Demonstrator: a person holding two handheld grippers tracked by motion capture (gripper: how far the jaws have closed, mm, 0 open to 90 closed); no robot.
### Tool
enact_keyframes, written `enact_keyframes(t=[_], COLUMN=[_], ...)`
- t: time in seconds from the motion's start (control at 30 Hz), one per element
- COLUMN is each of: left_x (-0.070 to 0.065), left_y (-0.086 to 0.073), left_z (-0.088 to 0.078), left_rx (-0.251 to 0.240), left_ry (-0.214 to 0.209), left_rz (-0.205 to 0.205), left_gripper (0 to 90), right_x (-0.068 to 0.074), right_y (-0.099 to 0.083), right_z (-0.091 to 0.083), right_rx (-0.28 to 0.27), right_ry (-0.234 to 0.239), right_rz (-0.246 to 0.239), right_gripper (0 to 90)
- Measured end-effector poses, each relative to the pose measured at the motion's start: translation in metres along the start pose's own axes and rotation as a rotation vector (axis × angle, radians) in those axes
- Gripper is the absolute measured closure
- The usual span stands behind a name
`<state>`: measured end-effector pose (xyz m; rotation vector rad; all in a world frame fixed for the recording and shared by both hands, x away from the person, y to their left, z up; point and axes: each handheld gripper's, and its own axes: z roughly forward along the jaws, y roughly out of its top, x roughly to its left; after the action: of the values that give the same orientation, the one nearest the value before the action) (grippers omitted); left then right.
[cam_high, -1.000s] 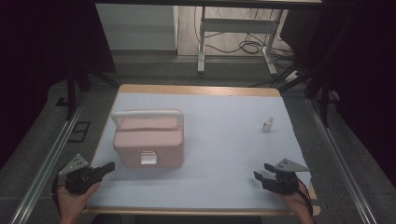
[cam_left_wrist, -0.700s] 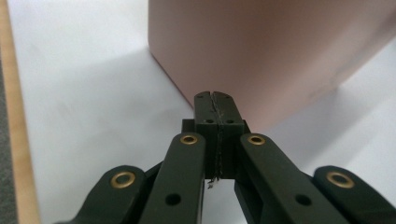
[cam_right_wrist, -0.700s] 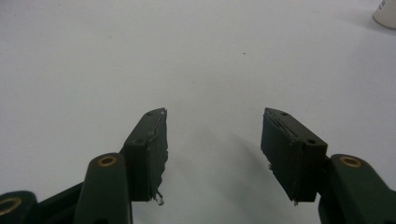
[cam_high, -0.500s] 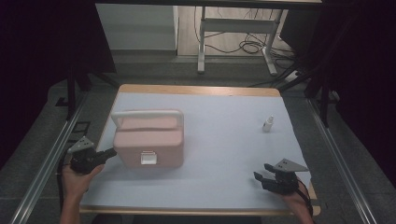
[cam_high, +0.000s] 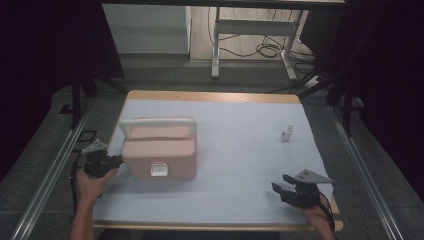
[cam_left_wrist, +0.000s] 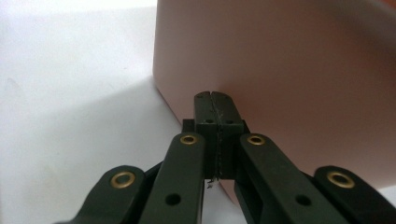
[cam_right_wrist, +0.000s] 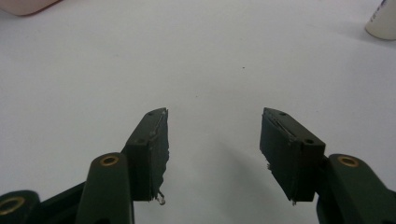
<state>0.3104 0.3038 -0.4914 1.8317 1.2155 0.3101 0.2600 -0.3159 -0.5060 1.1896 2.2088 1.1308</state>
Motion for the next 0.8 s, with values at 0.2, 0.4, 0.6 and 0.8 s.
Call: enact_keyframes(t=[0.2,0.4,0.6,0.8], left_x=[-0.004,-0.01,-0.023,-0.04], left_y=[0.004,0.014,0.023,0.028], left_z=[0.006,0.02,0.036,0.046], left_rx=[0.009,0.026,0.048,0.064], left_ry=[-0.003,-0.011,-0.035,-0.056], left_rz=[0.008,0.022,0.054,0.09], left_gripper=[90.0,90.0,90.0,90.0], right_x=[0.0,0.0,-0.001,-0.001], right_y=[0.0,0.0,-0.001,-0.001], right_z=[0.0,0.0,0.001,0.0], right_rx=[0.001,-0.001,0.003,0.001], right_ry=[-0.006,-0.004,-0.008,-0.012], right_rz=[0.003,-0.001,-0.001,-0.002], right_gripper=[42.4,42.3,42.2,42.2])
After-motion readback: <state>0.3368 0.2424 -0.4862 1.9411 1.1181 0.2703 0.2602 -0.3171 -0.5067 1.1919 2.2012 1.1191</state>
